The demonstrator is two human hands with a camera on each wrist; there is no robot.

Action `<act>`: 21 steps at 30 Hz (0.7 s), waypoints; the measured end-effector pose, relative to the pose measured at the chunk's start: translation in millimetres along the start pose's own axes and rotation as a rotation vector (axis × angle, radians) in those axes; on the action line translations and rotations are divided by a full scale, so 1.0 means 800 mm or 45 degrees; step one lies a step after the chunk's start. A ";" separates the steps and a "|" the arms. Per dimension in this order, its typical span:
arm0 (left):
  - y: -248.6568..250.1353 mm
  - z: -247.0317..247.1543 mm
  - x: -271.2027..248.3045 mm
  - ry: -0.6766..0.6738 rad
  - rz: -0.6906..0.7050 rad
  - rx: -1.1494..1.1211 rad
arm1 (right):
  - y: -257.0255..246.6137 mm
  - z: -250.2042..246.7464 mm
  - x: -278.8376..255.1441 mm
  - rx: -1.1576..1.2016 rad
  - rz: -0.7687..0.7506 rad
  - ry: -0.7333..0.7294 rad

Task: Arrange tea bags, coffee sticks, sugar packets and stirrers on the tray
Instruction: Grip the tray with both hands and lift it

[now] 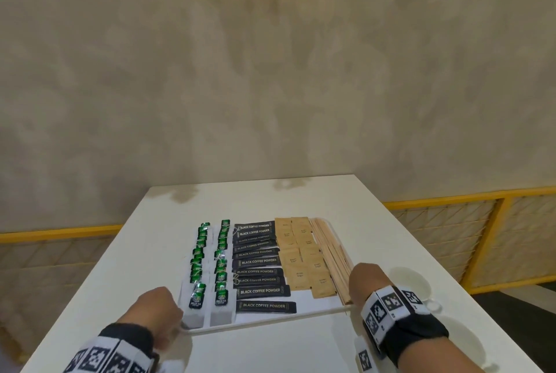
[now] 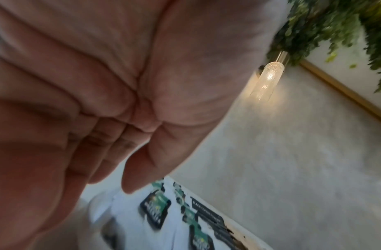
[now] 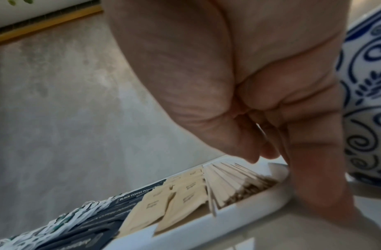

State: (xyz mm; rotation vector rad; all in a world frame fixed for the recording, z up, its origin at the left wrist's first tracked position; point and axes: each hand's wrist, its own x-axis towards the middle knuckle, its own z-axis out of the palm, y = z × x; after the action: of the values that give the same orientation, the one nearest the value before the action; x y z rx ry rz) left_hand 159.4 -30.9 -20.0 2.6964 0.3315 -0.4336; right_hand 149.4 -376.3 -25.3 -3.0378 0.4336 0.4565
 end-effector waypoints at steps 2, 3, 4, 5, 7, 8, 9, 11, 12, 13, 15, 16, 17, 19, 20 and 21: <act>0.005 0.005 0.004 -0.050 -0.026 0.074 | 0.001 0.004 0.003 -0.068 -0.018 0.005; 0.008 0.004 0.006 -0.078 -0.052 0.067 | 0.001 0.007 0.003 -0.053 -0.024 0.046; 0.013 0.004 0.006 -0.095 -0.082 0.056 | -0.003 0.005 0.002 -0.055 0.013 0.028; 0.016 0.003 0.005 -0.098 -0.085 0.065 | -0.004 0.005 0.002 -0.003 0.041 0.072; 0.016 0.002 0.009 -0.055 -0.085 0.085 | -0.004 0.009 0.007 0.067 0.055 0.102; 0.014 0.001 0.011 -0.048 -0.099 0.101 | -0.004 0.009 0.007 0.090 0.074 0.095; 0.013 0.003 0.013 -0.045 -0.101 0.112 | -0.005 0.009 0.006 0.108 0.083 0.099; 0.010 0.004 0.018 -0.043 -0.130 0.127 | -0.003 0.011 0.012 0.114 0.076 0.142; 0.010 0.005 0.020 -0.044 -0.129 0.143 | -0.004 0.011 0.014 0.087 0.073 0.140; 0.010 0.004 0.021 -0.031 -0.115 0.148 | -0.005 0.012 0.016 0.060 0.055 0.145; 0.013 0.001 0.023 0.015 -0.091 0.163 | -0.006 0.009 0.020 0.083 0.049 0.118; 0.014 0.001 0.025 0.022 -0.097 0.155 | -0.007 0.008 0.023 0.066 0.046 0.105; 0.014 0.000 0.029 0.022 -0.099 0.142 | -0.008 0.006 0.026 0.067 0.035 0.111; 0.015 -0.003 0.037 0.030 -0.125 0.115 | -0.014 0.003 0.033 0.046 0.002 0.126; 0.016 -0.004 0.042 0.032 -0.127 0.118 | -0.016 0.001 0.038 0.061 -0.006 0.120; 0.017 -0.005 0.047 0.030 -0.126 0.113 | -0.019 -0.002 0.041 0.064 0.000 0.102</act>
State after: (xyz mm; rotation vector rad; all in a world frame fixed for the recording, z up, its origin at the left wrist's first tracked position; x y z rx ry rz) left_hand 199.2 -34.7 -24.8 2.7820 0.4648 -0.4551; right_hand 184.4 -370.9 -33.7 -3.0155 0.4416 0.3197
